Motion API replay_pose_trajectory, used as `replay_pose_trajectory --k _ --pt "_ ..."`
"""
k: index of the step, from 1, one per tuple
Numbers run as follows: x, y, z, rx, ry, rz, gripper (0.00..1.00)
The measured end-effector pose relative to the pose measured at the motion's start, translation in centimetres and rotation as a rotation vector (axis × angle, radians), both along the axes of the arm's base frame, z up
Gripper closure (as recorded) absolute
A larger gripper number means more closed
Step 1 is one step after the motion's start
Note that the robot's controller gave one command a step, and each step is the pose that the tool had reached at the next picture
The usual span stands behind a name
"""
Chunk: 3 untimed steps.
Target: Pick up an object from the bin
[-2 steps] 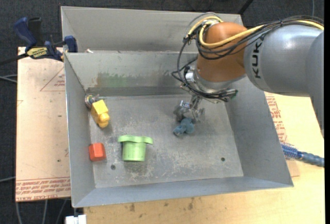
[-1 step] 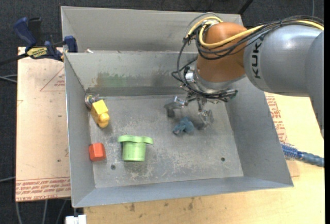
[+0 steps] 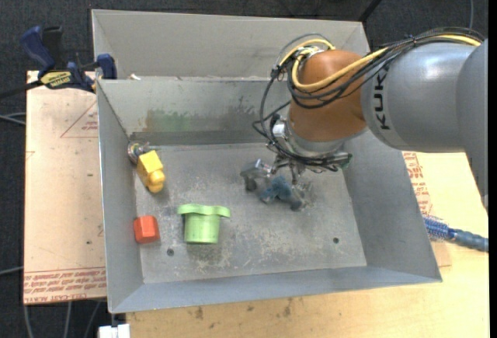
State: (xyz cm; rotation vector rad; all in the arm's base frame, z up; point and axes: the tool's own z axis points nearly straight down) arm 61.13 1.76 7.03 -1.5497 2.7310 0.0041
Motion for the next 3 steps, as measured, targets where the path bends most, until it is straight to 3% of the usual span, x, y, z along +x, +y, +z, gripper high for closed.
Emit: replay_pose_trajectory --k 1,2,3 --pt "0.2 -4.4 0.0 -0.002 -0.003 -0.067 0.00" --pt "1.1 -2.0 0.1 0.000 -0.004 0.039 0.00" --pt "1.1 -2.1 0.2 -0.001 -0.003 0.037 1.00"
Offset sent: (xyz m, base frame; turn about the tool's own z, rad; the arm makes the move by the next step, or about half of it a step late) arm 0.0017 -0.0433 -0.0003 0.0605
